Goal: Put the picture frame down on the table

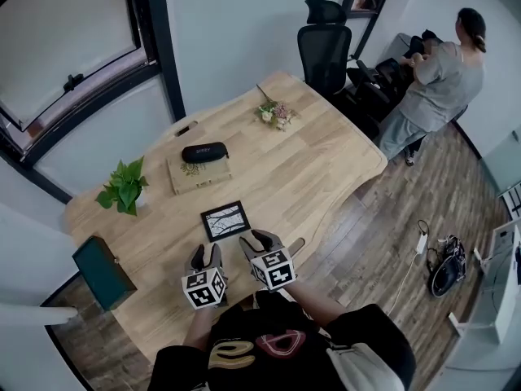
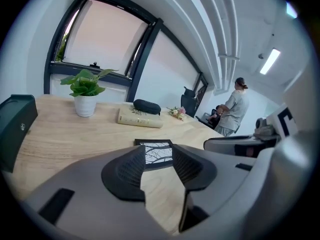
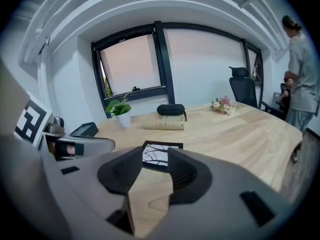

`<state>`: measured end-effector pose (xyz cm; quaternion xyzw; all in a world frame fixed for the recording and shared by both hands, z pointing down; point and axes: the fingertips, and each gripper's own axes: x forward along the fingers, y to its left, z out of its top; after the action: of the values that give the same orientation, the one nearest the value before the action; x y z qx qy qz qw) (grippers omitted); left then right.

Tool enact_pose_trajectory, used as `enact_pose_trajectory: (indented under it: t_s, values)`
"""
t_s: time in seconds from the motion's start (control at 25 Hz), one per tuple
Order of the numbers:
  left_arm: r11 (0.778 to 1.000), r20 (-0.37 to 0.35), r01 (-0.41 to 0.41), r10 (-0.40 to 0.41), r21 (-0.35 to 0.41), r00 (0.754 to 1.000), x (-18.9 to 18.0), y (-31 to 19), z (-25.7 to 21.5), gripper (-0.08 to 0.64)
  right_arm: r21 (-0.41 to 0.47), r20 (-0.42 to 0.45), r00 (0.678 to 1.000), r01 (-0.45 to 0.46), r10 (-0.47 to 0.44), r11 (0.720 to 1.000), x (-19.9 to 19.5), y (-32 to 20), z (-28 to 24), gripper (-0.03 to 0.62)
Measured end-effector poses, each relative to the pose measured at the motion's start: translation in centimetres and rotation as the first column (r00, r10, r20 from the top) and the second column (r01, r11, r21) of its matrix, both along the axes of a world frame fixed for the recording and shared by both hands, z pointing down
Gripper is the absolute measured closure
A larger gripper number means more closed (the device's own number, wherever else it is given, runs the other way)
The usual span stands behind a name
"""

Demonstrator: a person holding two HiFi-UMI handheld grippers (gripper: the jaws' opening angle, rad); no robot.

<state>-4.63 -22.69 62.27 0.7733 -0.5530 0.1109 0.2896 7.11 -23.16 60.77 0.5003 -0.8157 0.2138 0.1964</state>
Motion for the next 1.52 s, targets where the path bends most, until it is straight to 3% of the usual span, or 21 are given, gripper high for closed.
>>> enact_pose_trajectory:
  t_s: [0.6, 0.76, 1.52]
  values:
    - [0.993, -0.051, 0.056, -0.051, 0.1, 0.997, -1.8, 2.5, -2.8, 0.529, 0.133, -0.029, 0.995, -0.089, 0.094, 0.987, 0.0, 1.0, -2.7, 0.572]
    - [0.991, -0.071, 0.06, -0.052, 0.119, 0.996, -2.0, 3.1, -3.0, 0.535, 0.151, -0.047, 0.996, -0.065, 0.073, 0.986, -0.4, 1.3, -2.9, 0.581]
    - [0.985, 0.013, 0.031, -0.034, 0.169, 0.999, -2.3, 3.9, -3.6, 0.541, 0.192, -0.057, 0.995, -0.074, 0.087, 0.978, -0.9, 2.5, -3.0, 0.581]
